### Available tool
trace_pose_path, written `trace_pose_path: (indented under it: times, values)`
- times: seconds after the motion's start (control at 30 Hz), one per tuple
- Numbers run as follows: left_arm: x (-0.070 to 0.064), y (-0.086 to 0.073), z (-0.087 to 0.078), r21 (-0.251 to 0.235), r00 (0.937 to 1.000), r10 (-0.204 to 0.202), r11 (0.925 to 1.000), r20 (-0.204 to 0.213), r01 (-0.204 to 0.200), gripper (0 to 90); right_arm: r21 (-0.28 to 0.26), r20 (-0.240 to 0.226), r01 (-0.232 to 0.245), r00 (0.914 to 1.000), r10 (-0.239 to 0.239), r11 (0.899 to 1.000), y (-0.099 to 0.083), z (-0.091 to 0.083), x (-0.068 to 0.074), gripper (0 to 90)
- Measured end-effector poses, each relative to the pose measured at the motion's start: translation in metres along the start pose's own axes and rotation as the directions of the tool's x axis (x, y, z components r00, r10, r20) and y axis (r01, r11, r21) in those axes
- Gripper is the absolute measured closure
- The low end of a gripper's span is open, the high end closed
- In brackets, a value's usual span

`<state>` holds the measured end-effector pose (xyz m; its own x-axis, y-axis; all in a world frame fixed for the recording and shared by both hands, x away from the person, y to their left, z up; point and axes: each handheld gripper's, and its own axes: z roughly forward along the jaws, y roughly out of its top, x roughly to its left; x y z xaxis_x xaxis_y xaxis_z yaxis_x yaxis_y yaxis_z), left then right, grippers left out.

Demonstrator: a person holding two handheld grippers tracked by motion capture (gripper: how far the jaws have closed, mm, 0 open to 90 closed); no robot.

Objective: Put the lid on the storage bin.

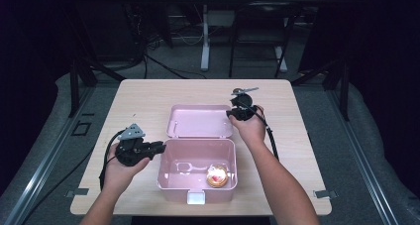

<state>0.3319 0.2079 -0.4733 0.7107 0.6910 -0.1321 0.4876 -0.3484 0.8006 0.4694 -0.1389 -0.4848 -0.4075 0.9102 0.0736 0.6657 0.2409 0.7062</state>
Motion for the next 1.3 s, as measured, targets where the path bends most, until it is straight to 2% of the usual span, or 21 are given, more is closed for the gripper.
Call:
trace_pose_path:
  times: [0.2,0.7,0.93,1.07,1.3]
  values:
    - [0.000,0.000,0.000,-0.002,1.0000,-0.001,1.0000,-0.002,0.001,77.0,0.006,-0.002,-0.052,0.9986,0.052,0.999,0.001,0.006,-0.004,72.1]
    - [0.001,0.000,0.000,0.002,1.0000,0.000,1.0000,0.002,0.000,77.1,0.042,0.016,-0.054,0.9984,0.054,0.998,0.005,0.016,-0.002,73.0]
    - [0.001,0.000,0.000,-0.001,0.9999,-0.009,1.0000,0.007,0.009,77.1,0.058,0.014,-0.086,0.9963,0.085,0.995,0.009,0.016,-0.003,75.4]
    - [0.001,0.000,0.000,0.001,0.9999,-0.009,1.0000,0.007,0.009,77.1,0.044,0.009,-0.103,0.9947,0.103,0.994,0.011,0.014,-0.003,76.2]
    - [0.001,0.000,0.000,0.001,0.9999,-0.010,0.9999,0.007,0.010,77.2,0.015,0.012,-0.094,0.9956,0.093,0.995,0.012,0.008,-0.002,76.8]
